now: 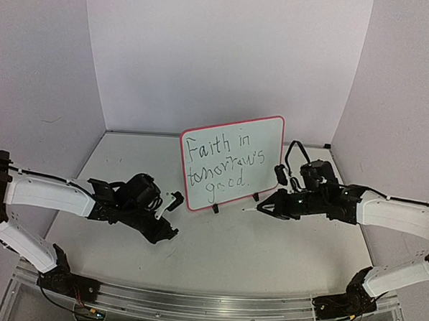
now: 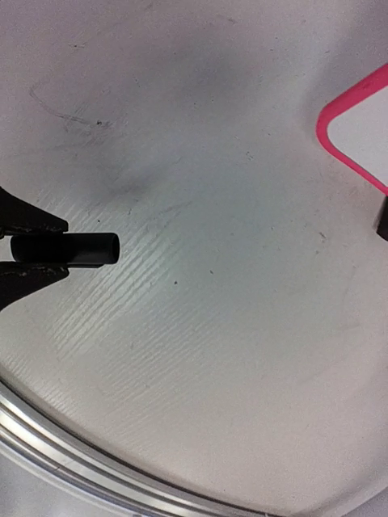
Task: Write a sentence on the whiteboard
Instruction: Pick up the pen cap from the center of the board.
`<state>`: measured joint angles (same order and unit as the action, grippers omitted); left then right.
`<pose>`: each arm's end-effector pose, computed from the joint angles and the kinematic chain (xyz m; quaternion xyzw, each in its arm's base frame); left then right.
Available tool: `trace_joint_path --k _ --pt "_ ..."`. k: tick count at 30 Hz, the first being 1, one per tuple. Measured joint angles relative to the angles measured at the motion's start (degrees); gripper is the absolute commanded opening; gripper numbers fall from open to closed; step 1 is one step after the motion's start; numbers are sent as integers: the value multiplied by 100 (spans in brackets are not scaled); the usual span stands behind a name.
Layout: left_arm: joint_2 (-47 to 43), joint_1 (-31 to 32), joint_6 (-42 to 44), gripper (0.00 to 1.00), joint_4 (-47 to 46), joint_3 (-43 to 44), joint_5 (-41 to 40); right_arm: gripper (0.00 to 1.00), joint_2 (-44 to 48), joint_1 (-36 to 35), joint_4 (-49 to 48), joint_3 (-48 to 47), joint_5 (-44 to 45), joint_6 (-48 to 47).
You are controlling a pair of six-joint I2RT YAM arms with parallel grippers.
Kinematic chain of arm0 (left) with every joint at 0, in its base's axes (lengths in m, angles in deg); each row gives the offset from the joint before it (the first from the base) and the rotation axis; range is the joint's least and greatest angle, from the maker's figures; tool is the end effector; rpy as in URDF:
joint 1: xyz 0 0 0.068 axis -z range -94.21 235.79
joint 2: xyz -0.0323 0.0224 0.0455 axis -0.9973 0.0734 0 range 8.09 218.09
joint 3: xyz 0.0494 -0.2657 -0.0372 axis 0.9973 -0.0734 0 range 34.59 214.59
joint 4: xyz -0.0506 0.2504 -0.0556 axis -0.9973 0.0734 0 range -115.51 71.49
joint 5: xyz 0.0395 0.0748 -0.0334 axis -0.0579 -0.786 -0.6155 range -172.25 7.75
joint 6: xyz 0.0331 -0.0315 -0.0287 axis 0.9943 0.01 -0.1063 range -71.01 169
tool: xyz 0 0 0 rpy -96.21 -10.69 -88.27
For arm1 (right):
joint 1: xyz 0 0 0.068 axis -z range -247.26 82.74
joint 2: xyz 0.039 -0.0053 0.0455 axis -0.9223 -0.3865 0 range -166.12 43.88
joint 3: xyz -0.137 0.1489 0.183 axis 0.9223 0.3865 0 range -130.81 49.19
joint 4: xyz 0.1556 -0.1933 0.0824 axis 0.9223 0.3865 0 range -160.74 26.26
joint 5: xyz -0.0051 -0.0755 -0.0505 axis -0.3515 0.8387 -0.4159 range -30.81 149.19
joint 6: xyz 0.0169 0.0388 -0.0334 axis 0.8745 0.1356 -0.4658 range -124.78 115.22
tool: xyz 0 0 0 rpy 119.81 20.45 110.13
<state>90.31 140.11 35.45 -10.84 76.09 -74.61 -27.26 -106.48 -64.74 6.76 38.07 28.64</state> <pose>0.1543 -0.2230 0.1707 0.3505 0.8860 -0.2184 0.2107 0.1984 0.1785 0.2372 -0.1290 0.8654 0.4010 0.2714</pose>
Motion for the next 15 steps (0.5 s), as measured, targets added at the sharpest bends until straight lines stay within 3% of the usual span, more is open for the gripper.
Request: trace_joint_path --k 5,15 --pt "-542 131 7 0 6 99 308 0 -452 0 29 -186 -1301 -20" --pt "-621 594 132 0 -80 593 910 0 -782 -2 -41 -620 -3182 88"
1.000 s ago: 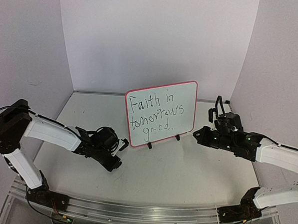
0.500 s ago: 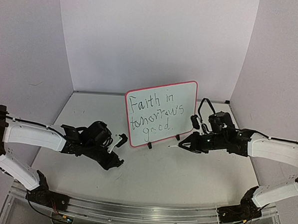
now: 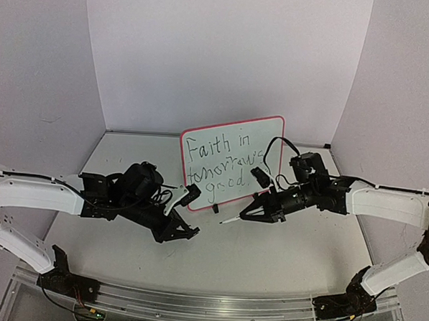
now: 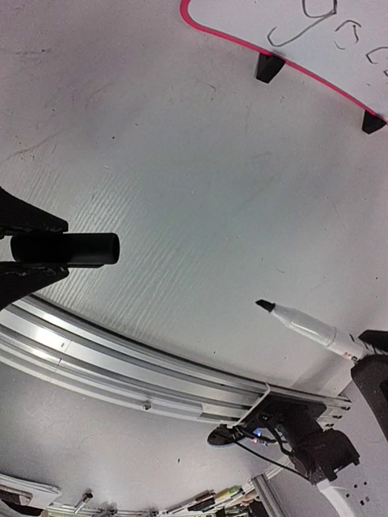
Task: Write a sentence on the whiteboard
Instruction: Pick up the pen cap from the center of the board, then insert the pen cap into the whiteboard marker.
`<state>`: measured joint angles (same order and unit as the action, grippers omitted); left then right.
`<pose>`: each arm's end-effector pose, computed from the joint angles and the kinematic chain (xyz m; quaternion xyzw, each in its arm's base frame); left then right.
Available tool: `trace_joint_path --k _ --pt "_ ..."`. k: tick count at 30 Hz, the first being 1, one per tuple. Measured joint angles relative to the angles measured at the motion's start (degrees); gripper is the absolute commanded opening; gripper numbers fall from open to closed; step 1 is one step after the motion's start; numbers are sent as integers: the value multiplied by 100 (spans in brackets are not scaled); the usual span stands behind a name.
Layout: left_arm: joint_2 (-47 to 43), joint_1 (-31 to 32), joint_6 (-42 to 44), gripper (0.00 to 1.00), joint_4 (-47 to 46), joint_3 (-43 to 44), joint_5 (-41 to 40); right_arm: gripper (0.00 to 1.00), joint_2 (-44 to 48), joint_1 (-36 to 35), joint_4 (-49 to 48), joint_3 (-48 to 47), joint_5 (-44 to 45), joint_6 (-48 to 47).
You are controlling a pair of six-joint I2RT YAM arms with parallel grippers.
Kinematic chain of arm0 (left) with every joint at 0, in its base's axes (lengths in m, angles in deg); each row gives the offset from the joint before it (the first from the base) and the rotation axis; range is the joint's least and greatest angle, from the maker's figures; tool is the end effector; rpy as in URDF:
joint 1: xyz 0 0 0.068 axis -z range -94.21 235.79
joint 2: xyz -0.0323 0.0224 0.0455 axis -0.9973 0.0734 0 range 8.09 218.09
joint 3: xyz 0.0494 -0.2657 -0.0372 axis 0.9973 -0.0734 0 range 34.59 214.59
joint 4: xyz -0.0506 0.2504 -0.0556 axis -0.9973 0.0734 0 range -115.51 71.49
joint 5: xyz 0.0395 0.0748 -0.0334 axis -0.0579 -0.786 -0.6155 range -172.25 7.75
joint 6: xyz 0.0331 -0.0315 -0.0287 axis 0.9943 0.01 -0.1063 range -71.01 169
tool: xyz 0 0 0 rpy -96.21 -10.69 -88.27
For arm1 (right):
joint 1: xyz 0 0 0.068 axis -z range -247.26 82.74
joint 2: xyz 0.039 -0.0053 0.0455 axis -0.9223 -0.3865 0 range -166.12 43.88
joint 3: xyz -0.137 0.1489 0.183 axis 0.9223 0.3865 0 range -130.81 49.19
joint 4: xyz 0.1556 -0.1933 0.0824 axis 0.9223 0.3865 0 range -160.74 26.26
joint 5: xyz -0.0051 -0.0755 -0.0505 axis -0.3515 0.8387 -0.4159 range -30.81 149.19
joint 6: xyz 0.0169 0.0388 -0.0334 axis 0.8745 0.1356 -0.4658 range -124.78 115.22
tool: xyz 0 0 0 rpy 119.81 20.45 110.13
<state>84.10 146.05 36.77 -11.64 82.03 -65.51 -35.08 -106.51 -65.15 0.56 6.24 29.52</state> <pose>0.1299 -0.2480 0.2322 0.4221 0.8031 -0.3433 0.2430 0.2055 0.2046 0.2447 -0.2369 0.7878 0.5617 0.0883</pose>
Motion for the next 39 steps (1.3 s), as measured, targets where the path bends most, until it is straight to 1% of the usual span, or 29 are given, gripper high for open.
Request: trace_joint_path --k 5,10,25,39 --pt "3 229 -3 0 -166 60 182 0 -110 0 -27 -56 -503 77" --pt "30 323 -12 0 -244 73 261 0 -250 -24 -33 -64 -709 113" --pt "210 416 -124 0 -400 162 305 0 -435 -195 -46 -216 -943 112" --pt "223 438 -133 0 -499 197 308 0 -602 -267 -130 -221 -955 112"
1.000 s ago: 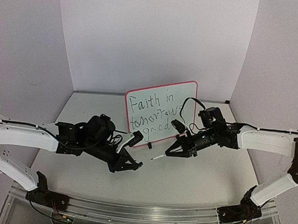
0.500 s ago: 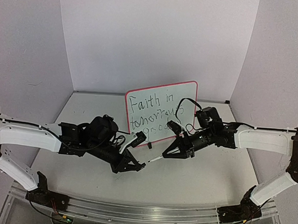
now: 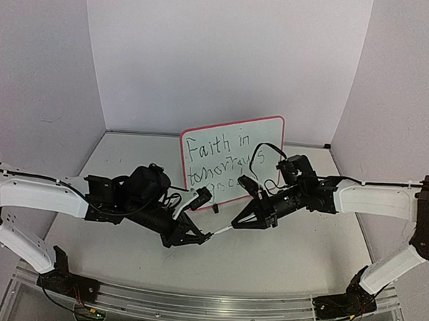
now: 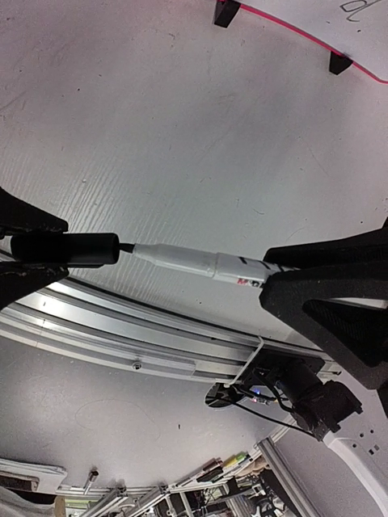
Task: Write a sentence on the whiteboard
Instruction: Insert the pen cap into the whiteboard marker.
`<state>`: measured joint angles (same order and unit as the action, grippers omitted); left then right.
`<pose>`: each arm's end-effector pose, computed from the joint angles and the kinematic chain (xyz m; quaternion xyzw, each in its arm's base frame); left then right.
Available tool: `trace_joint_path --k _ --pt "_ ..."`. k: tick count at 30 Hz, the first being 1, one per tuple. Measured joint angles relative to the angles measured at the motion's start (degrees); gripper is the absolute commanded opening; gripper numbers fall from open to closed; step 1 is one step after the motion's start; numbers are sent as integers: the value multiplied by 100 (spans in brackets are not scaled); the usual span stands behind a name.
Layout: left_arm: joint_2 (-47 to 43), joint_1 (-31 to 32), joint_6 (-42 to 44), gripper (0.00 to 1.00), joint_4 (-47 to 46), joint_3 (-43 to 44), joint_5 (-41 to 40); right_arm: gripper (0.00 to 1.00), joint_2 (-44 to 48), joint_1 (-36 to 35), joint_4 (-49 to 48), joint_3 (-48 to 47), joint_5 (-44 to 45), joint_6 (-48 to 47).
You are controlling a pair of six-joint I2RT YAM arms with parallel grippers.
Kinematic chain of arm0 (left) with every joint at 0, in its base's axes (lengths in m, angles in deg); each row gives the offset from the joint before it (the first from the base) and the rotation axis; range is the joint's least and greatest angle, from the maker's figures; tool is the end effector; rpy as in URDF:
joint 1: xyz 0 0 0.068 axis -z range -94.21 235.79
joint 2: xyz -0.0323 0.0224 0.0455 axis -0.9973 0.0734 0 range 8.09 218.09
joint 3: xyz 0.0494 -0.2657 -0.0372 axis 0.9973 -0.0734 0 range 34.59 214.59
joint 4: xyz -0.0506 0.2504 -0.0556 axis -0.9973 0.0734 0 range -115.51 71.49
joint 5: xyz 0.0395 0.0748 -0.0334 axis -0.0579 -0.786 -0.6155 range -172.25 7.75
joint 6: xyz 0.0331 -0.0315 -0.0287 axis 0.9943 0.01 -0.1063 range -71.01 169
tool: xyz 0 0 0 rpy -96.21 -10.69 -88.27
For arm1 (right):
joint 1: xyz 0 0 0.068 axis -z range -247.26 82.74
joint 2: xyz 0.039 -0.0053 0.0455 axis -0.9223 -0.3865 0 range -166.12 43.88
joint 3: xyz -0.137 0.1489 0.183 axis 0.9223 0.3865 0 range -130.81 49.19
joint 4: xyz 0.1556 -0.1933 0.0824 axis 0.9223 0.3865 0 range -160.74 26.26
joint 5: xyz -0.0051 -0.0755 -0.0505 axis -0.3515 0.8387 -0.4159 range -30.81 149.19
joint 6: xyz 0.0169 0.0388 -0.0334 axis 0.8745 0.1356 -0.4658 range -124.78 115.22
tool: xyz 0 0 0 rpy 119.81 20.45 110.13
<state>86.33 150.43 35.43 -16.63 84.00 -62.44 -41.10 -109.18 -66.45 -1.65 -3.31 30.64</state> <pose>0.1153 -0.2715 0.2406 0.4496 0.7652 -0.3936 0.2394 0.2053 0.2268 0.2324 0.2690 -0.7558 -0.5971 0.0015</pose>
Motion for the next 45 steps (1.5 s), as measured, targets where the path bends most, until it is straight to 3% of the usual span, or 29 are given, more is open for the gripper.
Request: trace_joint_path --k 45 --pt "-155 105 27 0 -39 14 178 0 -132 -152 -222 -11 -477 1"
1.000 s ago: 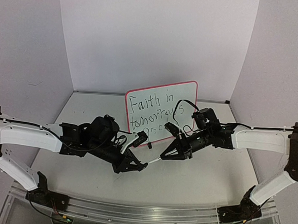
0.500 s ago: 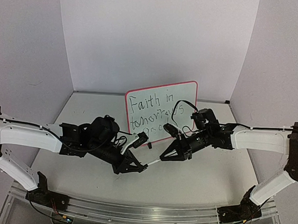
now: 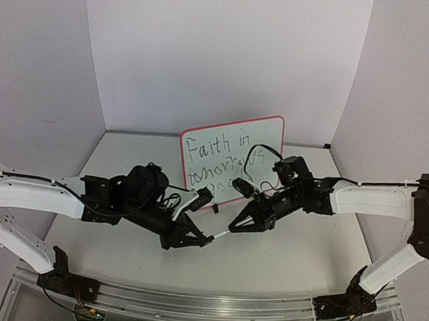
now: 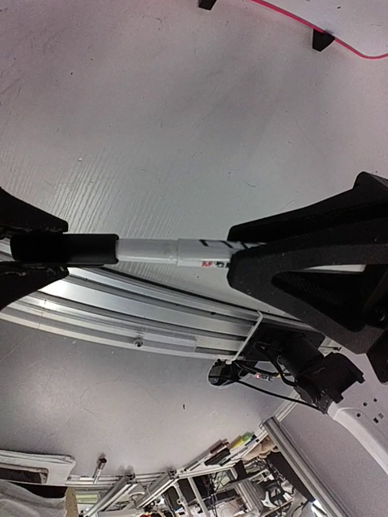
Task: Write a sentence on the whiteboard
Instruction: Insert the pen cap into the whiteboard marker, then hold the pen cap from the whiteboard marker.
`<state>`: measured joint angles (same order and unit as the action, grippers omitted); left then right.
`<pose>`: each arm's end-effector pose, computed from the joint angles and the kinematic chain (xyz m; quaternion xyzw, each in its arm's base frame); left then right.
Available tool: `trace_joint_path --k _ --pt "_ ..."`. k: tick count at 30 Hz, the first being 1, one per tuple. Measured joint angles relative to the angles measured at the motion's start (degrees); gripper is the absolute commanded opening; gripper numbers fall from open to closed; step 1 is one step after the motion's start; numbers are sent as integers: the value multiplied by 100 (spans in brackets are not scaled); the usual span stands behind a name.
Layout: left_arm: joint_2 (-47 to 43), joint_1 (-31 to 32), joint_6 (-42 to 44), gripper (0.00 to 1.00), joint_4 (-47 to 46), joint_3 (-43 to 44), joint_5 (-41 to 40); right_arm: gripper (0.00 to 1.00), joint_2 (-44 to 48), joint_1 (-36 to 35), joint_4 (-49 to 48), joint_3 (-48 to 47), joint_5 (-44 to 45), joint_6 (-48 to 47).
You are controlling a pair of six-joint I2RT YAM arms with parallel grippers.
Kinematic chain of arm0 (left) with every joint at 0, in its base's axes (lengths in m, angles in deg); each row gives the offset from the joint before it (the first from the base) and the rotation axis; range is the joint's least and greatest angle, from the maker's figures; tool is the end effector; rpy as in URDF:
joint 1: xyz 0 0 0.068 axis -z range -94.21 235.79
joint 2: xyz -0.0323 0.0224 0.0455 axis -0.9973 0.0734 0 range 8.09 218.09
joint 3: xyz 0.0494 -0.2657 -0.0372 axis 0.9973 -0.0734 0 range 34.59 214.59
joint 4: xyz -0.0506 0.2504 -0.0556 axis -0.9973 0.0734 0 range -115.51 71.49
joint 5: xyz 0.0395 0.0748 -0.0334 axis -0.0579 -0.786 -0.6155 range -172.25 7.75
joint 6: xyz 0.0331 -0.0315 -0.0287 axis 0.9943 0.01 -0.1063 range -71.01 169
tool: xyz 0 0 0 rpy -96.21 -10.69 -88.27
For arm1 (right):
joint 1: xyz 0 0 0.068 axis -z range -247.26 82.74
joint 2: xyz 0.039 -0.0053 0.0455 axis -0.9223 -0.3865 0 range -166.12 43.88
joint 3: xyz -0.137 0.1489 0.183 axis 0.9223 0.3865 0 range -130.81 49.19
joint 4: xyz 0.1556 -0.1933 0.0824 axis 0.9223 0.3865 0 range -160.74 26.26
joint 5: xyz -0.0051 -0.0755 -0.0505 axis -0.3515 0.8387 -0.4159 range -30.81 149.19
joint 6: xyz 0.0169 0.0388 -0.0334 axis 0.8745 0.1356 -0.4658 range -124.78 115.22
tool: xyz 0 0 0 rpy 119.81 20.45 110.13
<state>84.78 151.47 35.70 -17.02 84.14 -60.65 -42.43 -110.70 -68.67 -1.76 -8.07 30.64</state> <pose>0.1081 -0.2711 0.2496 0.4625 0.7463 -0.4140 0.2403 0.2005 0.2351 0.2307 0.2969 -0.7276 -0.6177 0.0305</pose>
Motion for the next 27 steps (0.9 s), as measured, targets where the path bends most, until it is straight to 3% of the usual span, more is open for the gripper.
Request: trace_joint_path --k 19,22,25,27 --pt "120 1 174 0 -514 457 61 0 -2 -215 -15 -156 -95 4" --pt "139 1 170 11 -553 484 14 0 -2 -215 -15 -156 -48 3" --pt "124 1 144 40 -478 484 -96 0 -2 -215 -17 -156 40 0" --pt "58 1 118 52 -357 479 -222 0 -2 -215 -58 -154 103 0"
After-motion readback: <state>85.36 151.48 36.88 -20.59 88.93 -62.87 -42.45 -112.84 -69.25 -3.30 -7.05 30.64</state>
